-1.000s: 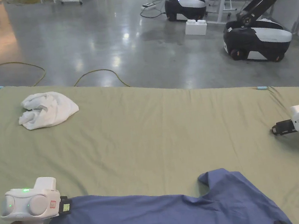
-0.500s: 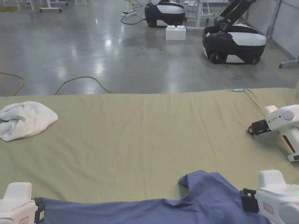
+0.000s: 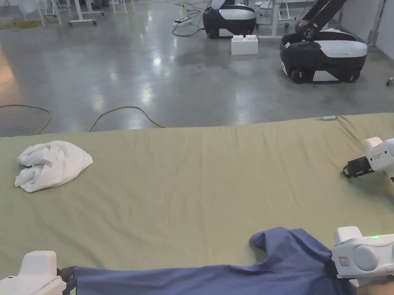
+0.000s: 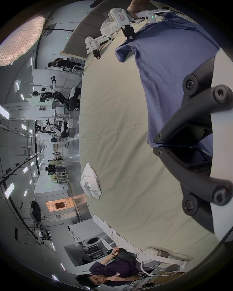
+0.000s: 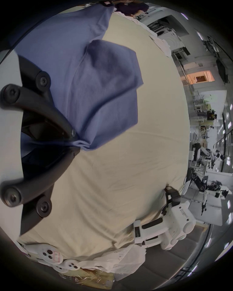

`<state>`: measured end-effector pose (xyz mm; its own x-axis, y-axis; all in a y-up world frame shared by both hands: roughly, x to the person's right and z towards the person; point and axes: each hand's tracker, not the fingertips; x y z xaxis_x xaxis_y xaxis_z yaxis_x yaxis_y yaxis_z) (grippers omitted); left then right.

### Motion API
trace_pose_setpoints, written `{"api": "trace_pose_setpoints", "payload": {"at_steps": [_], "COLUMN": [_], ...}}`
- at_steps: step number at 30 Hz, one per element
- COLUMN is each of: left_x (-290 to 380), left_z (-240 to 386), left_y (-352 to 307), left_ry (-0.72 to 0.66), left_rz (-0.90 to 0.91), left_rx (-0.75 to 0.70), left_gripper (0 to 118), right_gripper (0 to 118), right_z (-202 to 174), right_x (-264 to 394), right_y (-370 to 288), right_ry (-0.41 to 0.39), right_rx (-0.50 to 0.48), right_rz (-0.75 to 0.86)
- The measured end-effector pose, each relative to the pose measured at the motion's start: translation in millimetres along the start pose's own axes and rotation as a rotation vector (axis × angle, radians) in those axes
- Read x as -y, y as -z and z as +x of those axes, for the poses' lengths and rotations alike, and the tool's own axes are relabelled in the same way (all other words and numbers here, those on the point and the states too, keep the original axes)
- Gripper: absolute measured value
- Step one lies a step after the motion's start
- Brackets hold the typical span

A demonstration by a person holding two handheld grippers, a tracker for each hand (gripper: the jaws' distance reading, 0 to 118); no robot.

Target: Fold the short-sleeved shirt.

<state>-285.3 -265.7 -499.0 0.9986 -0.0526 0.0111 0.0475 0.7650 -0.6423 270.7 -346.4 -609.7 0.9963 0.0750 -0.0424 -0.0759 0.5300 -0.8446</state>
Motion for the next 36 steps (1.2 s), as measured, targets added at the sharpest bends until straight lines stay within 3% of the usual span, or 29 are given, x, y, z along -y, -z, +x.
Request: {"api": "trace_pose_setpoints", "payload": {"at_steps": [2,5,8,18,27,36], "left_x": [-2.1,-6.7,-12.1,-38.9,-118.2,-207.3], "left_z": [-3.5,-7.6,-16.3,-37.1,-44.6,-53.4], "left_y": [4.0,-2.8,-17.5,-124.3,-214.4,-244.4], "left_ry": [-0.01,-0.033,-0.037,-0.115,-0.112,-0.093], "left_rz": [0.003,0.023,0.045,0.216,0.388,0.467], "left_rx": [0.003,0.003,0.006,0.028,0.048,0.019], "left_gripper": [0,0,0,0,0,0], "right_gripper": [3,2,2,2,2,2], "right_z": [-1.6,0.8,6.1,18.9,22.8,17.0], "right_x": [1.3,5.5,10.3,26.1,-17.1,-85.6], "right_y": [-5.8,-35.4,-77.3,-238.2,-357.8,-427.8], "right_ry": [-0.019,0.037,0.04,0.035,0.003,-0.009], "right_rx": [0.019,0.01,0.01,0.011,0.058,0.096], "right_rz": [0.007,0.104,0.19,0.464,0.676,0.806]}}
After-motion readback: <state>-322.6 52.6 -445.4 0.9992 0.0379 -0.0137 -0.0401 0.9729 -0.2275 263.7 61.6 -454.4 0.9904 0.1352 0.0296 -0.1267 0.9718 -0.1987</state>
